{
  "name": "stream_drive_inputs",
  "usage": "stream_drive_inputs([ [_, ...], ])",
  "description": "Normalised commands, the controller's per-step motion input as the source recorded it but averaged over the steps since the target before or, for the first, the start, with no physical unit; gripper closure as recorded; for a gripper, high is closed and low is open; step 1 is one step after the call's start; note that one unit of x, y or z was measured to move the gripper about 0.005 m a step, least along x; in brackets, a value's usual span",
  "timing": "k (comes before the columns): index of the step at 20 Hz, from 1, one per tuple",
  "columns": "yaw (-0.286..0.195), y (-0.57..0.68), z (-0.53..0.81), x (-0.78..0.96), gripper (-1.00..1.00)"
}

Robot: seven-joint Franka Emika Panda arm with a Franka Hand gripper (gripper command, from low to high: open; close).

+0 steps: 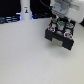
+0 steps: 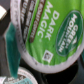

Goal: Open the kcup holder, insert the kcup into the holder, and close the kcup holder

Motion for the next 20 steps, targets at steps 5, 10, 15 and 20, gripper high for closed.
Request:
stream_drive_inputs([
  [5,0.102,0.02,0.28,0.10,-1.00],
  [10,0.094,-0.02,0.35,0.11,-1.00],
  [15,0.113,-0.09,0.42,0.23,-1.00],
  [20,0.113,-0.31,0.49,0.37,-1.00],
])
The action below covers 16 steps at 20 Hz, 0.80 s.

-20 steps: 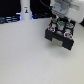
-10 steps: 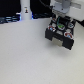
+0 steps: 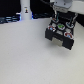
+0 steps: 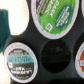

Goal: Open the kcup holder, insert the kcup into the holder, and close the kcup holder

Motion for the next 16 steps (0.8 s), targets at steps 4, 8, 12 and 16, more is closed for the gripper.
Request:
stream_drive_inputs([
  [4,0.082,-0.37,0.46,0.43,-1.00],
  [8,0.034,-0.48,0.37,0.54,-1.00],
  [12,0.013,-0.50,0.28,0.63,-1.00],
  [16,0.006,-0.53,0.21,0.66,-1.00],
])
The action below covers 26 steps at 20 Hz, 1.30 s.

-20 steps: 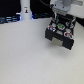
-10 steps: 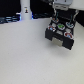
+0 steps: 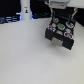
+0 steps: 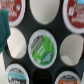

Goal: Open the kcup holder, insert the kcup into the holder, and close the kcup holder

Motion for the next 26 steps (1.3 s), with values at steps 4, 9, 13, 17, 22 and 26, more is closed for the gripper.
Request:
stream_drive_inputs([
  [4,0.017,-0.48,0.12,0.66,-1.00],
  [9,0.014,-0.32,0.02,0.71,-1.00],
  [13,0.039,-0.13,0.03,0.66,-1.00],
  [17,0.073,0.01,-0.08,0.72,-1.00],
  [22,0.119,0.18,-0.19,0.43,-1.00],
  [26,0.187,0.24,-0.21,0.18,-1.00],
])
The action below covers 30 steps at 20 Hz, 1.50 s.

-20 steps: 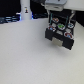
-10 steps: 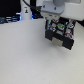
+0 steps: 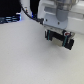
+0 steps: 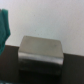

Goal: Open the kcup holder, insert the kcup into the holder, and close the kcup holder

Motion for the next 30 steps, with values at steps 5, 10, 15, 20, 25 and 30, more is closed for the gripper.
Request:
stream_drive_inputs([
  [5,0.229,0.22,-0.19,0.14,-1.00],
  [10,0.220,0.26,-0.17,-0.02,-1.00],
  [15,0.162,0.40,-0.03,-0.19,-1.00],
  [20,0.108,0.47,0.01,-0.40,-1.00],
  [25,0.103,0.47,0.01,-0.51,-1.00],
  [30,0.096,0.52,0.03,-0.54,-1.00],
])
